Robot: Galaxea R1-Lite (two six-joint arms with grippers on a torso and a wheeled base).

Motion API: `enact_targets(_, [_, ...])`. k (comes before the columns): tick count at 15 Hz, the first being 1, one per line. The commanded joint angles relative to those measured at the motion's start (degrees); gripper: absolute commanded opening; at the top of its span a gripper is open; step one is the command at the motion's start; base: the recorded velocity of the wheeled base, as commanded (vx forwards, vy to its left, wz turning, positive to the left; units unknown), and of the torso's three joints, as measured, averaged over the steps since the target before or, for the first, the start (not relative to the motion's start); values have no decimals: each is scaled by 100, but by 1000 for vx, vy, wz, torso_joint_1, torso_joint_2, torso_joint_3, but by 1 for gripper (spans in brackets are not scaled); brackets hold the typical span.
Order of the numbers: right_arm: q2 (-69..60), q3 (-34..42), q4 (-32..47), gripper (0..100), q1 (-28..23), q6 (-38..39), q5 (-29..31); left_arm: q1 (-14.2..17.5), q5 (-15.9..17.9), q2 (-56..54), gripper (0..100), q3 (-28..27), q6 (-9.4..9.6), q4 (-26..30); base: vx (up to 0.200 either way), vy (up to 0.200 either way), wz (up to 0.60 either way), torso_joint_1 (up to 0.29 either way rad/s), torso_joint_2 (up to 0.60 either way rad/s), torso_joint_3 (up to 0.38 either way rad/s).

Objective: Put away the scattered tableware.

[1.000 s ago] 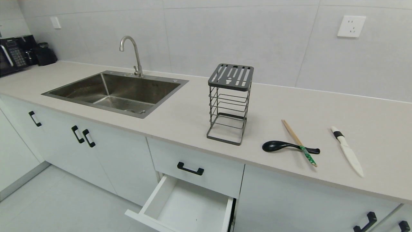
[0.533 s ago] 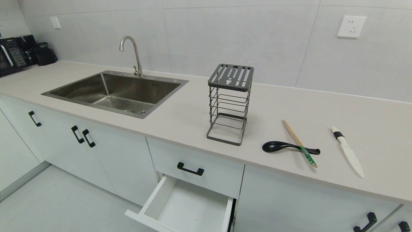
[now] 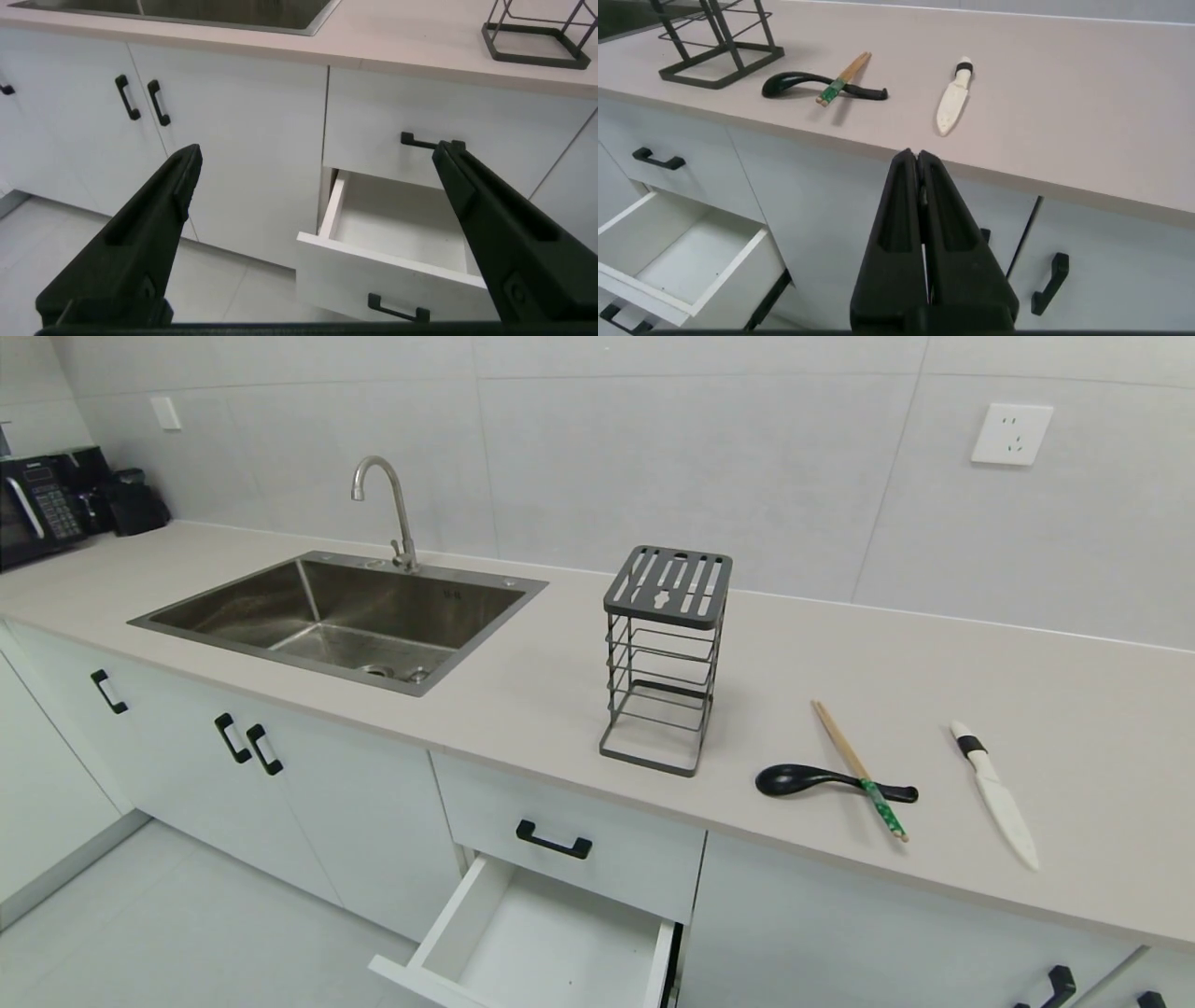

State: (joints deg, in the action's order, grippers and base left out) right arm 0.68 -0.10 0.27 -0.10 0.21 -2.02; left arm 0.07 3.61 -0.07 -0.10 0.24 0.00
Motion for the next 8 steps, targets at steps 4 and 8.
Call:
enact_targets(4, [2, 1, 0, 100, 1, 23, -9, 1, 0, 7, 100, 1, 2, 9, 0, 0, 0, 0, 0, 0])
enact_targets(8, [292, -649, -1442, 100, -105, -293, -246, -7, 0, 7, 100, 1, 2, 9, 0, 0, 0, 0, 0, 0])
